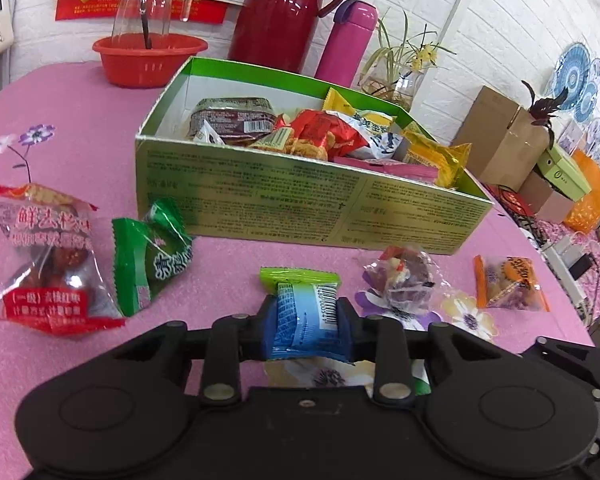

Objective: Organize snacks
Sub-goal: 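Carry both packets over the green box and open both grippers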

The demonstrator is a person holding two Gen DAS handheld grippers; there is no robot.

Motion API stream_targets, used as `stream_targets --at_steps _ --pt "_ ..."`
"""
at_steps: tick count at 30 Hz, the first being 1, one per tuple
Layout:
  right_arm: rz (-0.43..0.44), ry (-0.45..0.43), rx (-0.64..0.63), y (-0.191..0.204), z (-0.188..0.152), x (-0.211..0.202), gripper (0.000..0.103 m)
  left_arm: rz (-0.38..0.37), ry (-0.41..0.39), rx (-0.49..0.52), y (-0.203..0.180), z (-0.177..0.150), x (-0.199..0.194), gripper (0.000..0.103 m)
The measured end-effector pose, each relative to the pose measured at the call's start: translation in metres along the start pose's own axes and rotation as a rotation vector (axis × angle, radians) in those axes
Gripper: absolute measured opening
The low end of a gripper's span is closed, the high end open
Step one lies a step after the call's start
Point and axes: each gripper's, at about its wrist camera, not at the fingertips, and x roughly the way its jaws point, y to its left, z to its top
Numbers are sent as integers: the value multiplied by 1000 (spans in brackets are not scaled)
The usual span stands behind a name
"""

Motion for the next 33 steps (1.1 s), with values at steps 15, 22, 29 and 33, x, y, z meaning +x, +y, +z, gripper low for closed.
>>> stream_targets --at_steps 15,22,29,33 --pt "-40 -154 -6 -12 38 -28 74 -85 -164 2 -6 28 -61 0" --pt "-134 -248 42 -38 73 -21 75 -38 -219 -4 -1 67 -58 0" --pt "-194 -264 90 -57 96 16 75 5 -232 -21 9 96 -28 0" --pt "-203 -267 114 -63 100 35 75 29 -216 -21 17 104 -11 0"
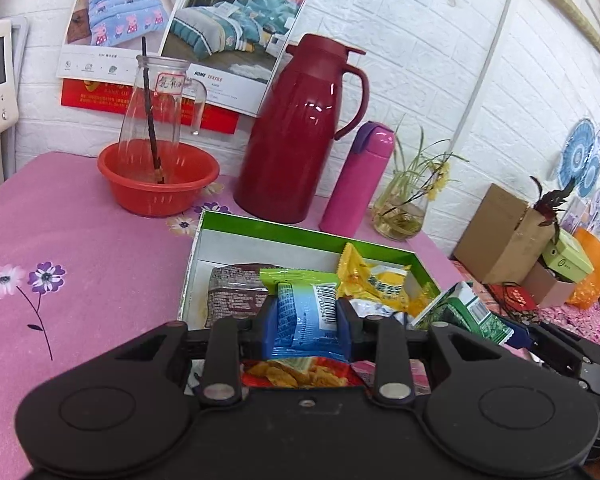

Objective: Organize snacks
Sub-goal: 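Carry both packets over the green box and open both grippers, then grasp the green wrapped candy with the left gripper while the right grasps the clear candy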

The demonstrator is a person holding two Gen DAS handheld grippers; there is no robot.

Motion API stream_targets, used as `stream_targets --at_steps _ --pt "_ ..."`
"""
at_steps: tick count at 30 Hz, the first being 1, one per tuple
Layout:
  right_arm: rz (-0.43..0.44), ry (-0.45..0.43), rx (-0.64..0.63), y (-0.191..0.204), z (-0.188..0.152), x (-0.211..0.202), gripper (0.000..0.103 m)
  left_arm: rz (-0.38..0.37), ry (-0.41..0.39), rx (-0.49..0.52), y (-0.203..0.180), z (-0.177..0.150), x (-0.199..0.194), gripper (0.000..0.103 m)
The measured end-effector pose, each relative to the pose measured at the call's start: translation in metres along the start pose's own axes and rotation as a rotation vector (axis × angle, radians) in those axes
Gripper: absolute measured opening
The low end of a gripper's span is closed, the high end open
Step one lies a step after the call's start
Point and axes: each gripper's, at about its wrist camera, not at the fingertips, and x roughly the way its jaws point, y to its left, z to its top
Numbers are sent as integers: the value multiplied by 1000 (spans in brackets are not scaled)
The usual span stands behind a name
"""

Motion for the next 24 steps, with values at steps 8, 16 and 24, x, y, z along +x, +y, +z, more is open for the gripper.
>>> stream_targets --at_steps 8,16,24 --pt "-38 18 -45 1 -16 23 103 107 -25 34 10 -16 18 103" --pt "-19 26 -34 1 -13 9 103 115 3 22 14 -17 13 103" --pt "9 15 -41 8 -12 -21 103 95 15 41 0 -26 -11 103"
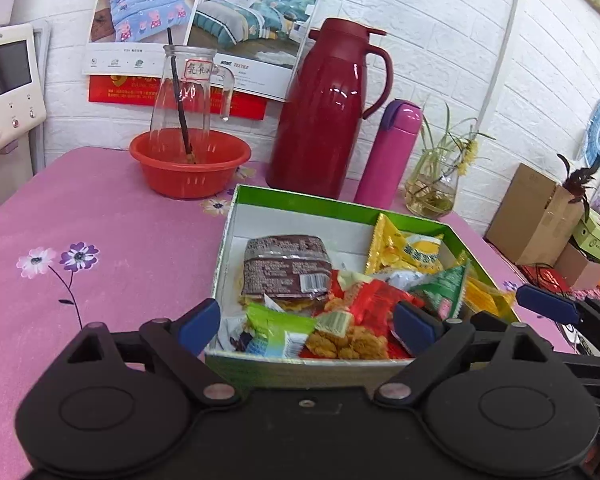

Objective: Organize snacks
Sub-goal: 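Grasp the green wrapped candy with the left gripper while the right grasps the clear candy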

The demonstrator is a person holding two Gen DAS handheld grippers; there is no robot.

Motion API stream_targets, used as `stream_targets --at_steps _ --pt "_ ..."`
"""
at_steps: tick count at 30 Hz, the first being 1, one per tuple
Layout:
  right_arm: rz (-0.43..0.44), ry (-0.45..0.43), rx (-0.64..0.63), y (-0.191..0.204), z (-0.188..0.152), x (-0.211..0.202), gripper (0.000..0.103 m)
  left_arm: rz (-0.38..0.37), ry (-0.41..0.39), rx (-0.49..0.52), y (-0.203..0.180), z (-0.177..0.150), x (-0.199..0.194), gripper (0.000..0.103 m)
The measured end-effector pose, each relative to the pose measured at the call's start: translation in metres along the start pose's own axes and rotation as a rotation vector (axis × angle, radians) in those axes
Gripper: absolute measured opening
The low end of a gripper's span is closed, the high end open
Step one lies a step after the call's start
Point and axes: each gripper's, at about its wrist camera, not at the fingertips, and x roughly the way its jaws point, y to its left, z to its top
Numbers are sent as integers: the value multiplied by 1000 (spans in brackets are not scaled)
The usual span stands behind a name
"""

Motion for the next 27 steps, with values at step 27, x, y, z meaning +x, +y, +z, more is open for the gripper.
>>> stream_targets --at_steps 27 --pt "-3 223 -13 24 -57 -4 103 -83 119 -34 31 -105 -97 103"
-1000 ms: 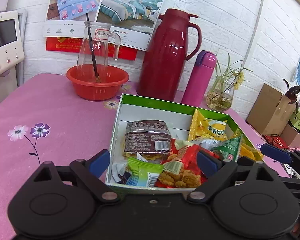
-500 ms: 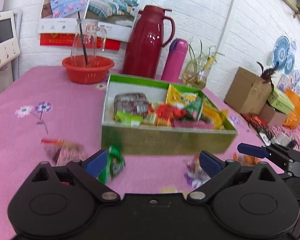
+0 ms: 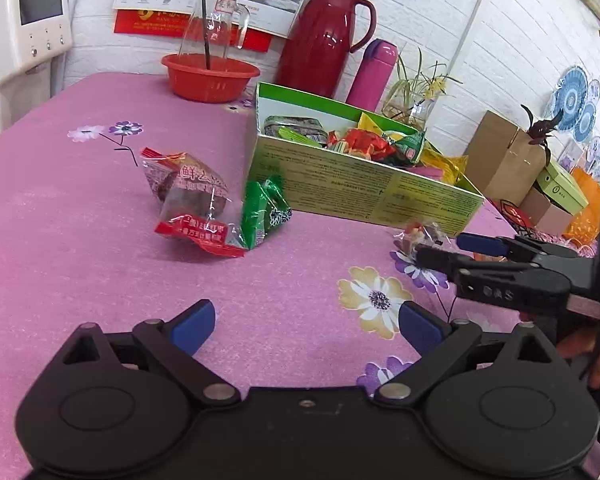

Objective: Organize snacks
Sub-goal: 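Grasp the green wrapped candy with the left gripper while the right grasps the clear candy, then carry both candies over the green box and open both grippers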

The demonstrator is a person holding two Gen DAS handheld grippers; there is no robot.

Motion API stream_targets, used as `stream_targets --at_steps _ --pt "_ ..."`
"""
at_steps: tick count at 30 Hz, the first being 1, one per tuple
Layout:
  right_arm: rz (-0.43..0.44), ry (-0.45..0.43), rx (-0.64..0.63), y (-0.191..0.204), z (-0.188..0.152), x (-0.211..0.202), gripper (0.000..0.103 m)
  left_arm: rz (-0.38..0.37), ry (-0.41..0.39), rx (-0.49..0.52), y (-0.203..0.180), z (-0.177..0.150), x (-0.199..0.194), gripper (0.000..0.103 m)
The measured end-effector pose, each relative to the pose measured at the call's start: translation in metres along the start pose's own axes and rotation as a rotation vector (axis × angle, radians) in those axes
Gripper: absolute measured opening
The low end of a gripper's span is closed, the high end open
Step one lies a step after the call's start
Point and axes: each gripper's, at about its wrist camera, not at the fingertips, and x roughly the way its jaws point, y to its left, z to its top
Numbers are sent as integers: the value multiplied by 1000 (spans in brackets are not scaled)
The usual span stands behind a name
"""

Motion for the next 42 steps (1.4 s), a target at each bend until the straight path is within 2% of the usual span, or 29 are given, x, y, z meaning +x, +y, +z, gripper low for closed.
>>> stream_targets --at_steps 1,2,3,5,6,7,8,9,12,14,15,16,17,18,21,23,25,30,31,32,33,34,35,38,40,42 --pt "7 7 14 -1 1 5 101 -6 -4 -2 1 1 0 103" --pt "7 16 25 -1 2 9 93 -13 -11 1 1 4 0 103" --pt "-4 15 27 0 1 9 91 -19 -20 6 0 6 -1 103" --pt "5 19 10 2 0 4 80 -23 -50 32 -3 14 -1 103" --pt "23 22 5 3 -1 1 68 -21 -68 53 -5 19 0 103" --pt "49 32 9 3 -2 -2 51 -17 -84 77 -8 24 2 103" --pt "73 39 21 2 -5 -6 38 -10 -97 102 -11 29 5 103" --pt "87 45 29 3 -7 -9 38 1 -105 135 -14 35 10 103" --pt "105 33 32 4 -14 -19 38 38 -108 209 -20 49 32 103" --pt "111 29 30 3 -16 -23 46 65 -89 229 -20 57 48 103" --pt "109 25 26 3 -15 -25 59 75 -83 237 -19 60 55 103" --pt "105 16 20 3 -15 -26 76 88 -76 246 -17 62 62 103" --pt "100 1 11 3 -14 -28 100 103 -68 250 -15 63 67 103" --pt "95 -17 1 3 -13 -29 103 112 -60 247 -13 63 72 103" --pt "83 -38 -22 4 -6 -24 103 110 -48 242 -6 64 81 103" --pt "80 -27 -9 4 -2 -16 103 87 -14 241 -3 64 85 103" --pt "71 0 16 4 2 -4 103 49 28 233 -1 62 89 91" --pt "82 42 98 0 6 20 103 70 29 243 3 57 96 90" --pt "89 46 106 0 5 21 99 58 40 229 5 57 98 82" --pt "93 54 116 -1 4 21 83 38 58 210 8 57 100 71" --pt "99 59 122 -2 3 22 77 30 47 202 9 57 99 56" --pt "100 56 119 -2 2 21 73 26 49 204 9 57 99 45" --pt "103 58 112 -2 2 20 73 27 50 203 9 57 99 42" --pt "106 55 104 -2 -1 17 75 8 49 180 9 58 99 46" --pt "108 52 95 -1 -2 16 79 -1 44 161 8 58 99 53" --pt "100 49 69 2 -4 15 79 8 39 175 5 56 99 49"
